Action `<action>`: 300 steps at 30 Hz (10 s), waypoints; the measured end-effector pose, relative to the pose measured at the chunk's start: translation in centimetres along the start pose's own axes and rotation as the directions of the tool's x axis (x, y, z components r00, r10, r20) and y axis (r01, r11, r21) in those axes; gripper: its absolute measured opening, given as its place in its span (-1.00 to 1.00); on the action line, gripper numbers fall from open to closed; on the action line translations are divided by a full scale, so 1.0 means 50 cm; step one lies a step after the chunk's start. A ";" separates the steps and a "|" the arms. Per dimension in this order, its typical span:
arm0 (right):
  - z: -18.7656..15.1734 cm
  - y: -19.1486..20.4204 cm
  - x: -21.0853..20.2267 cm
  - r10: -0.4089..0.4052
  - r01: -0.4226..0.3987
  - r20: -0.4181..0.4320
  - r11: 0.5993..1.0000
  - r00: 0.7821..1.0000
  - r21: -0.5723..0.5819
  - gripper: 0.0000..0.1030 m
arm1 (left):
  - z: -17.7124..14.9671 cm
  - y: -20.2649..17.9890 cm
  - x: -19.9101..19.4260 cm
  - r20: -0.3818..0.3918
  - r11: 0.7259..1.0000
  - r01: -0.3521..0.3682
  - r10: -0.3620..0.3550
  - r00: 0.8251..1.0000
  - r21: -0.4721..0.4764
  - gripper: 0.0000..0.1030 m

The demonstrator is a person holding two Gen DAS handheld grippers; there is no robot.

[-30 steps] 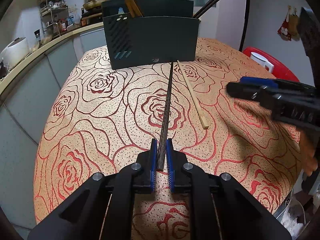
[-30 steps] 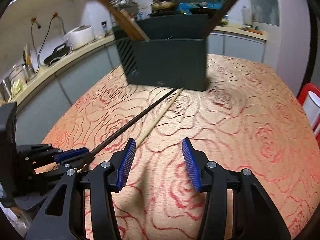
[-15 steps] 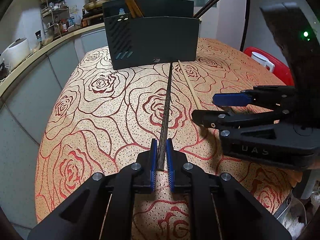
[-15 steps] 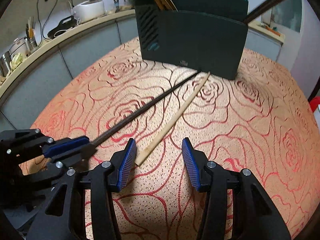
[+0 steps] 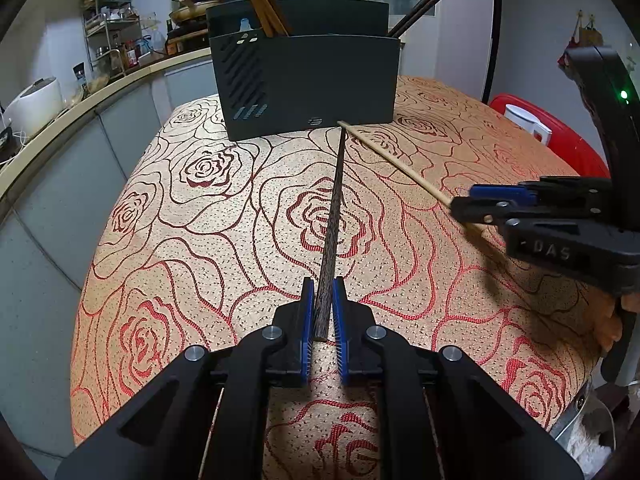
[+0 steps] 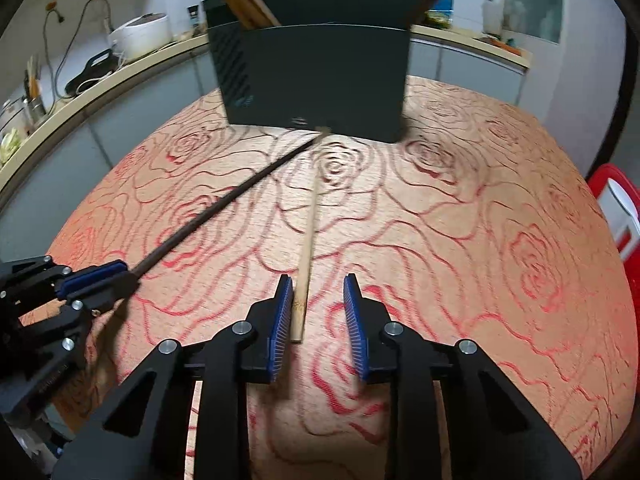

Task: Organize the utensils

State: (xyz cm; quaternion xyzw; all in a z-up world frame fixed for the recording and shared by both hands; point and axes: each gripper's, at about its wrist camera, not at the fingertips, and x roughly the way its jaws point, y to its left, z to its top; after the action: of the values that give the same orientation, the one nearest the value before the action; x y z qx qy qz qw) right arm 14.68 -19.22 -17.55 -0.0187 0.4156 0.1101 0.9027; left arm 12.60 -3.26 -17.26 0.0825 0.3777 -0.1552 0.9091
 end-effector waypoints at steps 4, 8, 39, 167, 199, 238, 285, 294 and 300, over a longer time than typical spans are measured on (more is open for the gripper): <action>-0.011 -0.026 -0.007 -0.035 0.035 0.012 0.999 0.999 0.013 -0.54 | 0.000 0.000 0.000 0.003 1.000 0.000 0.000 1.000 -0.008 -0.82; -0.022 -0.033 -0.013 -0.001 0.000 0.036 1.000 0.999 0.019 -0.54 | -0.003 0.004 -0.001 0.012 1.000 0.004 -0.004 1.000 -0.024 -0.82; -0.039 0.001 -0.021 -0.006 0.010 0.069 0.998 0.998 -0.055 -0.85 | -0.011 -0.015 -0.007 0.027 0.998 0.056 -0.056 0.998 0.005 -0.85; 0.430 -0.139 -0.274 0.016 -0.041 0.313 0.997 0.950 0.073 -0.86 | 0.622 0.045 -0.221 0.491 0.994 0.027 0.027 0.871 -0.102 -0.86; 0.451 -0.160 -0.193 0.017 -0.045 0.237 0.993 0.971 0.113 -0.86 | 0.661 0.030 -0.163 0.487 0.996 -0.020 0.060 0.871 -0.086 -0.86; 0.368 -0.145 -0.235 0.012 -0.048 0.308 0.993 0.951 0.107 0.21 | 0.467 0.058 -0.205 0.448 0.990 -0.106 0.138 0.883 -0.096 0.76; 0.082 -0.039 -0.294 -0.125 0.084 0.413 0.990 0.902 0.116 0.87 | 0.175 -0.013 -0.238 0.370 0.962 -0.238 0.270 0.889 -0.131 0.86; 0.074 -0.035 -0.303 -0.119 0.078 0.423 0.991 0.899 0.112 0.87 | 0.166 -0.018 -0.236 0.353 0.964 -0.232 0.263 0.898 -0.129 0.86; 0.076 -0.032 -0.305 -0.117 0.078 0.426 0.991 0.897 0.109 0.87 | 0.181 -0.028 -0.241 0.376 0.968 -0.226 0.251 0.892 -0.112 0.86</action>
State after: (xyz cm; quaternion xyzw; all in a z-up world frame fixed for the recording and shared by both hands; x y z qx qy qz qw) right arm 8.24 -23.12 -3.65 0.0257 0.2088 0.0474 0.9765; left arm 10.06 -4.34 -2.37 0.0661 0.1827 -0.0433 0.9800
